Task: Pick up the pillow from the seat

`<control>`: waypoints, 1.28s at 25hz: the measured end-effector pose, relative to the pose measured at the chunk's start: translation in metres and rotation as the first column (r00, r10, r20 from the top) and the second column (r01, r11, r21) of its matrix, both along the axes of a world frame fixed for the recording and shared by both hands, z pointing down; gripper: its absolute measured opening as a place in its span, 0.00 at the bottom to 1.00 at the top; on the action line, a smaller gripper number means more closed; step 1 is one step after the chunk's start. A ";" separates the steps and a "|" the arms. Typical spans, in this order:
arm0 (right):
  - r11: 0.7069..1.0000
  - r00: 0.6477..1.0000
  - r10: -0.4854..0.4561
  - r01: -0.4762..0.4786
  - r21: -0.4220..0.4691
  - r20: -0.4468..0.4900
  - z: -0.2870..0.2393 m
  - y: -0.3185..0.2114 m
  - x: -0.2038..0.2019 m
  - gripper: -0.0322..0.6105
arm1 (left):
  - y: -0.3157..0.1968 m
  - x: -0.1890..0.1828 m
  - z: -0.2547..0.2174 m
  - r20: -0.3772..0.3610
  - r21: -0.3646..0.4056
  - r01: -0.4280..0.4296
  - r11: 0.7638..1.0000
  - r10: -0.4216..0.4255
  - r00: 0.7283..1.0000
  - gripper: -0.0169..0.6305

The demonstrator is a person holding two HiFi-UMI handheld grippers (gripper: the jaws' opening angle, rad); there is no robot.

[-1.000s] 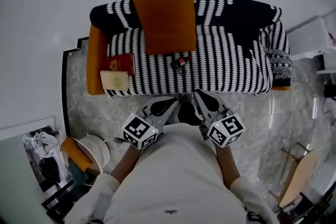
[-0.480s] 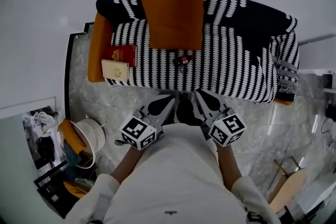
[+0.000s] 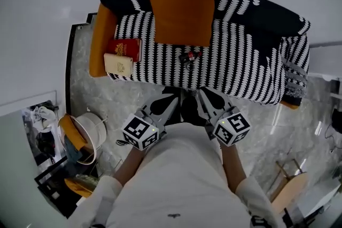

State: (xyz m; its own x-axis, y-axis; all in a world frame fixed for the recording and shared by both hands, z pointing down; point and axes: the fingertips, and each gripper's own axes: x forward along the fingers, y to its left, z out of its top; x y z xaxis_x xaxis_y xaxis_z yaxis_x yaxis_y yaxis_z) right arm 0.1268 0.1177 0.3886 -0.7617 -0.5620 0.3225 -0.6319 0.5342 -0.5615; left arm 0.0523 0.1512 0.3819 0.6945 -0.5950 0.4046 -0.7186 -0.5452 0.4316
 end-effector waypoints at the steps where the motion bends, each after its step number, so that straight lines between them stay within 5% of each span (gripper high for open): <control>1: 1.000 1.000 0.002 -0.002 0.000 -0.004 0.000 -0.002 -0.001 0.06 | -0.005 -0.002 0.001 -0.003 0.001 -0.003 1.000 0.003 1.000 0.05; 18: 0.993 0.986 0.118 -0.120 -0.006 -0.115 0.006 -0.106 -0.041 0.06 | -0.137 -0.046 0.012 -0.052 0.047 -0.196 0.979 0.198 0.979 0.05; 32: 0.974 0.962 0.155 -0.187 -0.128 -0.226 0.081 -0.164 -0.063 0.06 | -0.212 -0.104 0.082 -0.064 -0.080 -0.244 0.966 0.239 0.969 0.05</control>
